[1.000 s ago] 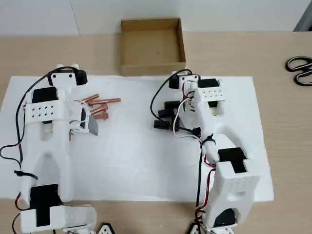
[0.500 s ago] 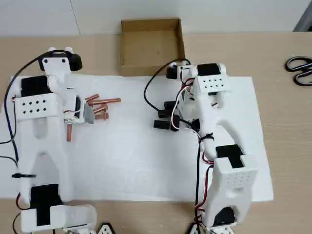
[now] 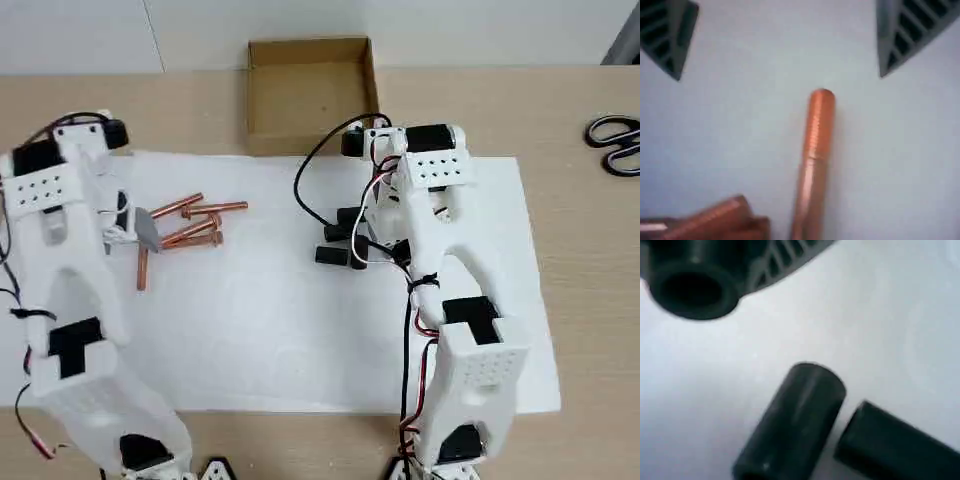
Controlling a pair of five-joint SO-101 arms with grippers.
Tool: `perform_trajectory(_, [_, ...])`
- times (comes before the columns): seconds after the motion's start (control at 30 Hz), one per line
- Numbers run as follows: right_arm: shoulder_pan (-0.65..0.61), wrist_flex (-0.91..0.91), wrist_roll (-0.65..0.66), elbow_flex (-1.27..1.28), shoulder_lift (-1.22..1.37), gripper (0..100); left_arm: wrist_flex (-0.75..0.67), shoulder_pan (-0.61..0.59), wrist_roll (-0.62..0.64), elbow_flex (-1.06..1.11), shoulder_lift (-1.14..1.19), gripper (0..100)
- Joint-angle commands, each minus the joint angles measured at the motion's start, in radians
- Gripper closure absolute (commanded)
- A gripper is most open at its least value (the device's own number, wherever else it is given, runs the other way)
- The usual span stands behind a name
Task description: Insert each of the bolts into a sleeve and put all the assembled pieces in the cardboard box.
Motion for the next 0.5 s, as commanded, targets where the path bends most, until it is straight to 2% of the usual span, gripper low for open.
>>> perform_trajectory(0.0, [0.007, 0.016, -0.003, -0.044, -0.048, 99.4, 0.011, -0.021, -0.009, -0.079, 0.029, 76])
perform_trajectory(0.17, [0.01, 0.016, -0.005, -0.043, -0.12, 99.4, 0.005, -0.021, -0.011, -0.127, 0.124, 76])
perform_trajectory(0.47, [0.01, 0.016, -0.003, -0.043, -0.147, 99.4, 0.009, -0.021, -0.025, -0.335, 0.348, 76])
